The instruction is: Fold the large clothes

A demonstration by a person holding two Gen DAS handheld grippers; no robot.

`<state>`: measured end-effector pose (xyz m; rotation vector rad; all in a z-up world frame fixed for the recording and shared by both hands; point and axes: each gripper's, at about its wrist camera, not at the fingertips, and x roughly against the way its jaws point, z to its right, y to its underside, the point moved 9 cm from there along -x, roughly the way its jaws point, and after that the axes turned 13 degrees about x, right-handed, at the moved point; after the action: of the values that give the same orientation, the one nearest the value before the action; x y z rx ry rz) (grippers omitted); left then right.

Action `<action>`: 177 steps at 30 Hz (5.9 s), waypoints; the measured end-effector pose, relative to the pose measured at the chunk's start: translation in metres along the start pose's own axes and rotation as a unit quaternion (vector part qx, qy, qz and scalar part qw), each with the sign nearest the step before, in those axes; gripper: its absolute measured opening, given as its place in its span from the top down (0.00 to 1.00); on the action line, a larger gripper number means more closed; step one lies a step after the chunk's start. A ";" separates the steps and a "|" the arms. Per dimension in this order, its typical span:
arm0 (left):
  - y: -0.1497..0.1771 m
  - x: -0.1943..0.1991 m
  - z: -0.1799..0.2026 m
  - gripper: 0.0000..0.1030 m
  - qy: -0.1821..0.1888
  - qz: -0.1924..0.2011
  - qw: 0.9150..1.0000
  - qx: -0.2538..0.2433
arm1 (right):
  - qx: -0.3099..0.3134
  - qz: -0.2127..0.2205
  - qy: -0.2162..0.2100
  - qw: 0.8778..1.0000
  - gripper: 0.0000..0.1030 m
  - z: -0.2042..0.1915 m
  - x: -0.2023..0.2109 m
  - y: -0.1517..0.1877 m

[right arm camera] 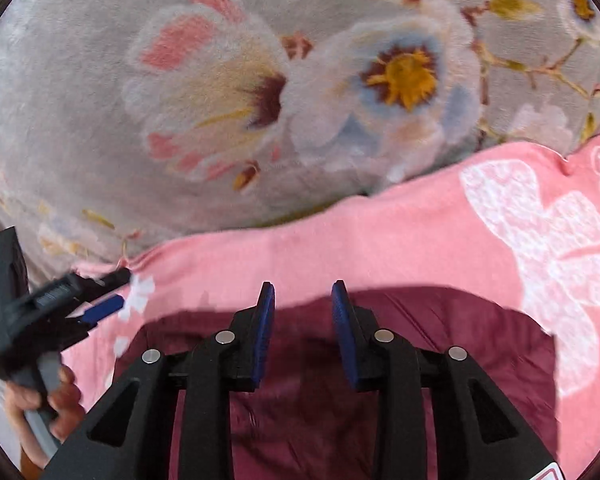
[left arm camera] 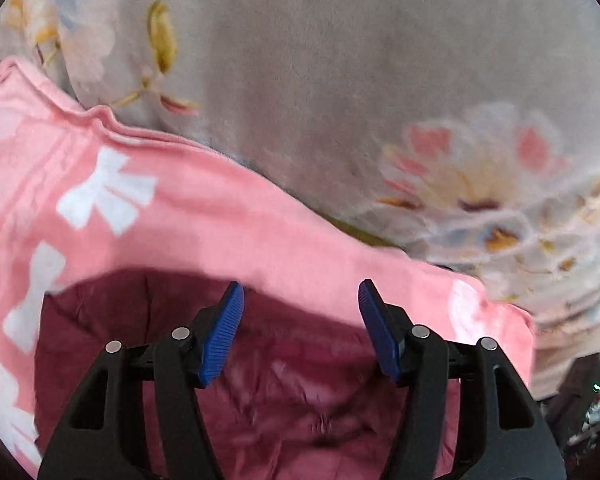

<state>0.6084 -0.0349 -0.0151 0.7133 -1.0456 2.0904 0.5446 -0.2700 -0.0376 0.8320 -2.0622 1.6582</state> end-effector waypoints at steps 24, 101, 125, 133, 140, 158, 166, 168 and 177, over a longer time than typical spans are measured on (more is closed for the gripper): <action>0.079 -0.082 -0.055 0.59 -0.086 -0.054 0.991 -0.083 | 0.097 -0.117 0.037 0.988 0.94 -0.004 -0.082 0.082; 0.253 0.271 -0.197 0.16 -0.179 0.054 0.971 -0.148 | -0.057 -0.078 0.111 0.989 0.40 0.048 0.351 0.380; 0.310 0.241 -0.299 0.68 -0.104 -0.042 0.994 0.005 | -0.146 -0.033 0.060 0.987 0.87 0.033 0.321 0.366; 0.322 0.279 -0.280 0.97 -0.046 -0.062 0.997 0.007 | -0.068 -0.005 0.087 0.994 0.96 0.007 0.372 0.354; 0.358 0.347 -0.275 0.97 -0.035 -0.061 0.997 -0.032 | -0.051 -0.003 0.097 0.994 0.96 -0.014 0.445 0.387; 0.310 0.488 -0.222 0.97 0.036 0.113 0.992 -0.045 | -0.033 0.189 0.080 0.978 0.97 -0.049 0.562 0.300; 0.243 0.424 -0.202 0.97 -0.022 0.144 0.986 -0.085 | 0.003 0.187 0.097 0.978 0.97 -0.035 0.478 0.221; 0.227 0.402 -0.199 0.96 -0.036 0.145 0.984 -0.094 | 0.000 0.178 0.100 0.979 0.97 -0.029 0.453 0.209; 0.187 0.295 -0.196 0.96 -0.103 0.119 0.981 -0.109 | -0.025 0.111 0.106 0.988 0.97 0.005 0.338 0.190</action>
<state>0.2502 0.1425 0.0070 0.7352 -1.5153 2.0861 0.1659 -0.3226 0.0262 0.3997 -2.0972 1.7157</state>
